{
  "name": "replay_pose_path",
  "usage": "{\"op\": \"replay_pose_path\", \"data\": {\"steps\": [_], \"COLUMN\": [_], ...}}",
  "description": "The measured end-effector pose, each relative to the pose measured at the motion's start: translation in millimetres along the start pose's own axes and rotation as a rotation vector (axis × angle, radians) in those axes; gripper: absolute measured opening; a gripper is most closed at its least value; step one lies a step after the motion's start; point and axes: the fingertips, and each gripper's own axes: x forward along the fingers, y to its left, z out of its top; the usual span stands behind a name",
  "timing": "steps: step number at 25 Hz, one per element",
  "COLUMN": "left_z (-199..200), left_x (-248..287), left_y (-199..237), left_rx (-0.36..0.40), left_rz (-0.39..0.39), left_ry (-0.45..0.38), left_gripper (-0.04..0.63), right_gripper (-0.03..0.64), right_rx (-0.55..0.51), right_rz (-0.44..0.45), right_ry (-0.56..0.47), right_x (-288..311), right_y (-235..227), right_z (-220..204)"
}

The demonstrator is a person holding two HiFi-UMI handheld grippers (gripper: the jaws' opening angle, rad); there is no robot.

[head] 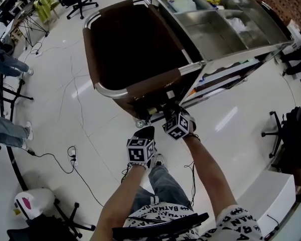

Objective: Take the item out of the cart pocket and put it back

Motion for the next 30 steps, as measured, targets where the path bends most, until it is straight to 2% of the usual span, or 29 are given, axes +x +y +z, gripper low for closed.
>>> {"op": "replay_pose_path", "data": {"steps": [5,10,12,17,22,26,30], "left_z": [-1,1,1,1,-2,-13,-28], "left_x": [-16,-37,-48,-84,-134,-186,-236], "left_y": [-4,-10,-12,-13,-12,-10,0], "left_rx": [0.010,0.030,0.040,0.072,0.102,0.112,0.122], "left_rz": [-0.019,-0.054,-0.071,-0.114,-0.171,-0.225,-0.243], "left_ry": [-0.001,-0.007,-0.010,-0.027,-0.054,-0.077,-0.081], "left_gripper": [0.002,0.002,0.003,0.002,0.002,0.002,0.002], "right_gripper": [0.048,0.047,0.046,0.044,0.044,0.044,0.044], "right_rx": [0.026,0.085,0.160,0.436,0.588,0.638,0.669], "right_rz": [-0.020,-0.086,-0.126,-0.235,-0.317,-0.368,-0.399], "right_ry": [-0.030,-0.048,-0.063,-0.129,-0.188,-0.230,-0.252], "right_x": [-34,-78,-103,-169,-224,-259,-284], "right_y": [-7,-12,-14,-13,24,65,108], "right_z": [22,36,40,42,53,75,99]}}
